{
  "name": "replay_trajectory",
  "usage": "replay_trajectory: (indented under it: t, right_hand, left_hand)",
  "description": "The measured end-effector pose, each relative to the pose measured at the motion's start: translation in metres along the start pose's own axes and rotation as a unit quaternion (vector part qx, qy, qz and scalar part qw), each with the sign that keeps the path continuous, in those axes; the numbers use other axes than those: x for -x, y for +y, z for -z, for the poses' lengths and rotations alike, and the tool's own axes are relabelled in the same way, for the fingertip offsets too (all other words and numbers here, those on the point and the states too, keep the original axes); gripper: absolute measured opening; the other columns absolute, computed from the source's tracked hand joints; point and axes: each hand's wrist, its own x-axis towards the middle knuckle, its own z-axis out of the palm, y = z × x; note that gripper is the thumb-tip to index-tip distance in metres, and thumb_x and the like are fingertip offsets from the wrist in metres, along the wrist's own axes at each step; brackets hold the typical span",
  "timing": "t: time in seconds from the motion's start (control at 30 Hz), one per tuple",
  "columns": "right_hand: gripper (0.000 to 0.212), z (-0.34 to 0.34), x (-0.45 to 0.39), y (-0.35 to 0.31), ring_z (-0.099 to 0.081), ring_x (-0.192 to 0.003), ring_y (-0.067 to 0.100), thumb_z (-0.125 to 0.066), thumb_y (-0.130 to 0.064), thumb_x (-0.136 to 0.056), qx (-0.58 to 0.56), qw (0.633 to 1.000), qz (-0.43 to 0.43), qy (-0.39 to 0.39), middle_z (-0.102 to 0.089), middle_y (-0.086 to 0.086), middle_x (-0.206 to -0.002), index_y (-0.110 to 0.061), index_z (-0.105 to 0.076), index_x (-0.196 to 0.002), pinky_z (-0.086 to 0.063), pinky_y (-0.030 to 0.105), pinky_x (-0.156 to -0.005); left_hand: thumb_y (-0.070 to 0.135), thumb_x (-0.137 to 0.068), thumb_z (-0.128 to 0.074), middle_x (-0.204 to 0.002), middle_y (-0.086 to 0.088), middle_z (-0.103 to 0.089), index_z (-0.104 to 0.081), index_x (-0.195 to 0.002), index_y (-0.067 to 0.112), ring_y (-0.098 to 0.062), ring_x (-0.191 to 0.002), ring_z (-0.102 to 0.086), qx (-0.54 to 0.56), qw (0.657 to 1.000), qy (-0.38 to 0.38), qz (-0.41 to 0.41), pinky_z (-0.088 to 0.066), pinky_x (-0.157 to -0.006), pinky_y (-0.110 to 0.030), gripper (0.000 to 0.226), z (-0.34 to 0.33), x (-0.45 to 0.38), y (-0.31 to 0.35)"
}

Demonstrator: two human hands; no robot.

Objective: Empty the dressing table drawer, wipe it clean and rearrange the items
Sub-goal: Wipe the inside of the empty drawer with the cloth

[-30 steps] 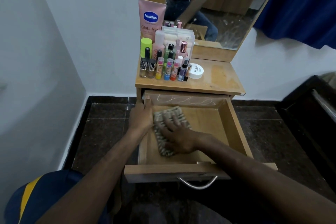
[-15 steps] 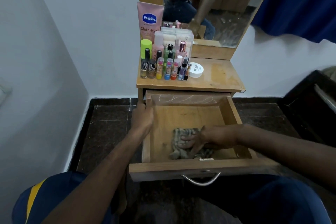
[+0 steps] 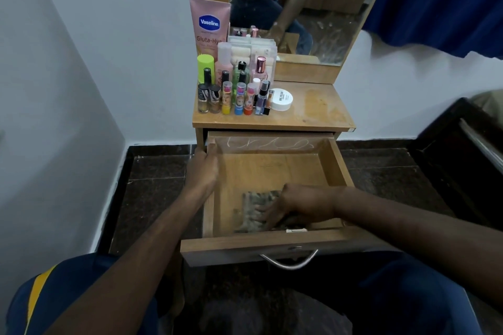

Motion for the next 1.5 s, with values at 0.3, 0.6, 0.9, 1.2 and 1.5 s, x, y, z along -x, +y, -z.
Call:
replay_trajectory:
  t: [0.3,0.6,0.9,1.2,1.5]
  right_hand:
    - [0.015,0.008,0.045,0.016,-0.07,-0.098,0.016,-0.076,-0.005,-0.089,0.107,0.971,-0.207,-0.047,-0.071,0.002,-0.111,-0.01,-0.077,-0.103,-0.06,0.025,-0.082]
    - [0.027,-0.01,0.008,0.008,-0.066,-0.093,0.0,-0.089,-0.014,-0.078,-0.017,0.991,-0.114,0.068,-0.072,-0.012,-0.104,-0.023,-0.078,-0.101,-0.054,0.017,-0.076]
    - [0.034,0.015,0.046,0.015,-0.061,-0.116,0.021,-0.074,-0.011,-0.09,0.138,0.968,-0.205,-0.036,-0.064,-0.001,-0.124,-0.023,-0.069,-0.122,-0.048,0.031,-0.093]
    - [0.028,-0.005,0.004,0.006,-0.061,-0.12,0.027,-0.062,-0.018,-0.098,-0.037,0.932,-0.325,0.16,-0.065,0.005,-0.125,-0.019,-0.06,-0.126,-0.052,0.043,-0.1]
    - [0.044,-0.007,0.022,-0.025,-0.069,-0.117,0.036,-0.045,-0.022,-0.107,-0.824,0.386,-0.162,0.381,-0.072,0.019,-0.127,-0.002,-0.057,-0.144,-0.057,0.055,-0.097]
  left_hand:
    - [0.059,-0.11,-0.028,-0.144,-0.011,-0.061,-0.055,-0.148,0.013,-0.031,-0.133,-0.056,-0.003,1.0,0.001,0.01,-0.043,-0.101,-0.041,0.065,0.0,-0.004,-0.002]
    - [0.062,-0.109,-0.028,-0.141,-0.011,-0.063,-0.056,-0.147,0.015,-0.032,-0.129,-0.06,-0.008,1.0,-0.002,0.026,-0.047,-0.107,-0.047,0.066,0.007,-0.008,-0.009]
    - [0.064,-0.108,-0.027,-0.142,-0.011,-0.063,-0.056,-0.147,0.017,-0.033,-0.13,-0.06,-0.005,1.0,0.002,0.007,-0.046,-0.112,-0.053,0.068,0.007,-0.01,-0.001]
    - [0.063,-0.109,-0.028,-0.15,-0.011,-0.058,-0.052,-0.152,0.017,-0.035,-0.137,-0.055,-0.001,1.0,-0.002,0.021,-0.043,-0.115,-0.052,0.068,0.002,-0.003,-0.002]
    - [0.059,-0.11,-0.031,-0.151,-0.011,-0.056,-0.051,-0.152,0.015,-0.033,-0.137,-0.053,0.016,1.0,-0.014,0.018,-0.041,-0.113,-0.05,0.064,0.003,-0.002,-0.001]
